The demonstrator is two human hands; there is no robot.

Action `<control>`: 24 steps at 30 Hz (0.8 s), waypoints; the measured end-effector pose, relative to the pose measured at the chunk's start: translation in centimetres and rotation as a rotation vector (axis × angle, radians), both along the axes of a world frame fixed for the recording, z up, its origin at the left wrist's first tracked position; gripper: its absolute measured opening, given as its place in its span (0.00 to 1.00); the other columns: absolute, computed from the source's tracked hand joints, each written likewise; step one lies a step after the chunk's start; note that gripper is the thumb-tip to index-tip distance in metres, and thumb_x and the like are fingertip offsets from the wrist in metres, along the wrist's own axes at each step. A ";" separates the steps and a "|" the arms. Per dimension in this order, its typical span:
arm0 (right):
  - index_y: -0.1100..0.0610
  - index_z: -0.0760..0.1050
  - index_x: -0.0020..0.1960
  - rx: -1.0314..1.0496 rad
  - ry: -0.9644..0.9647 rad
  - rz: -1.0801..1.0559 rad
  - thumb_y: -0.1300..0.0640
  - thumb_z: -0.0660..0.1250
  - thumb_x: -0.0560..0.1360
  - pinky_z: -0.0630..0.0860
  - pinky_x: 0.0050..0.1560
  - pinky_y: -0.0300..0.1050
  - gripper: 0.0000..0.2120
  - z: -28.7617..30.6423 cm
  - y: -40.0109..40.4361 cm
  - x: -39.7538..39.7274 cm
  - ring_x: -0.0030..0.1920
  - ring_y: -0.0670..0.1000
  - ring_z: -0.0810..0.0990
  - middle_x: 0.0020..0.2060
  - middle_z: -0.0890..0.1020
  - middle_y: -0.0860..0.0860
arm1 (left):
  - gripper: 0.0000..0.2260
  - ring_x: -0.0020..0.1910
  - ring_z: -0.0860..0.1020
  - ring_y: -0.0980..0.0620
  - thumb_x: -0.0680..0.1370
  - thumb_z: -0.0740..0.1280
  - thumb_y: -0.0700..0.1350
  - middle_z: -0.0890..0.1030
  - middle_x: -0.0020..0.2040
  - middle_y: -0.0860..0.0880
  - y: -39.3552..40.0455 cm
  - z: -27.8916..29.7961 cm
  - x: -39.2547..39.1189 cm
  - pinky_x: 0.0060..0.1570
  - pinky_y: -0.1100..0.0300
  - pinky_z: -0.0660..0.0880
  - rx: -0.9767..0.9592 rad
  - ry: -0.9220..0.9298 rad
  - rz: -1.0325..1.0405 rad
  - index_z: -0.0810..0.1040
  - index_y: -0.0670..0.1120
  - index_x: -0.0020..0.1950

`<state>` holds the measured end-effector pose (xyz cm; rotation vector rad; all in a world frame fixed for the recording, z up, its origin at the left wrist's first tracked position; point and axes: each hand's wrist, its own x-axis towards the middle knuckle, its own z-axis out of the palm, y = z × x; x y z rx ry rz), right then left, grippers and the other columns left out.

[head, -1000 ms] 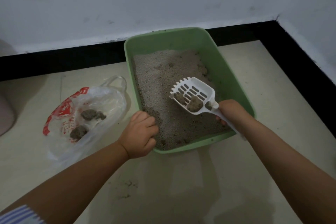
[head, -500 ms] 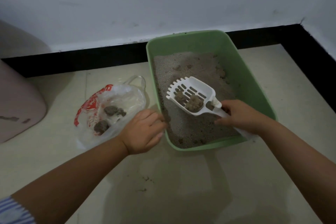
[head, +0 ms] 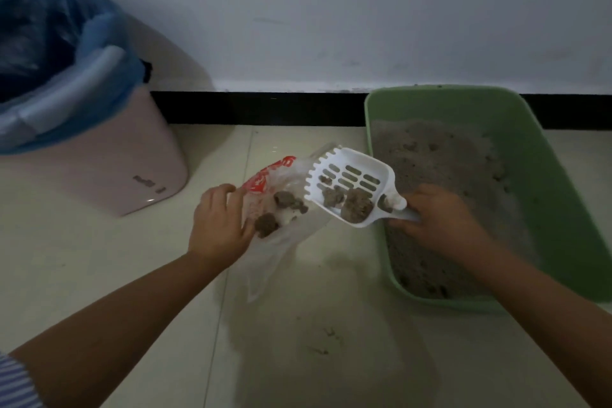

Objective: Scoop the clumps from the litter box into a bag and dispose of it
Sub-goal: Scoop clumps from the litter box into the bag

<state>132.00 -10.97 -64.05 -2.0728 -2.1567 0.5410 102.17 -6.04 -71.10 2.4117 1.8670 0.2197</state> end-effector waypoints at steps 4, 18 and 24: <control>0.60 0.77 0.55 -0.137 -0.092 0.031 0.51 0.63 0.76 0.63 0.42 0.39 0.14 -0.8 2.0 -2.8 0.48 0.55 0.76 0.47 0.77 0.58 | 0.24 0.59 0.74 0.40 0.76 0.64 0.43 0.74 0.62 0.39 0.6 -0.1 -0.3 0.56 0.50 0.71 -0.293 -0.329 0.366 0.63 0.40 0.71; 0.61 0.74 0.54 0.132 -0.468 0.176 0.63 0.60 0.76 0.72 0.49 0.46 0.09 -0.4 2.9 -9.0 0.53 0.56 0.75 0.51 0.77 0.56 | 0.15 0.48 0.76 0.42 0.75 0.60 0.41 0.77 0.51 0.40 0.0 -0.9 -0.1 0.45 0.56 0.71 -0.128 -0.235 0.121 0.76 0.39 0.59; 0.57 0.72 0.61 -0.021 -0.385 -0.113 0.57 0.57 0.77 0.71 0.57 0.47 0.13 4.0 1.1 0.8 0.56 0.57 0.76 0.56 0.80 0.58 | 0.13 0.47 0.72 0.44 0.69 0.58 0.44 0.79 0.44 0.40 0.7 0.1 4.7 0.50 0.54 0.66 0.209 -0.258 -0.358 0.76 0.41 0.49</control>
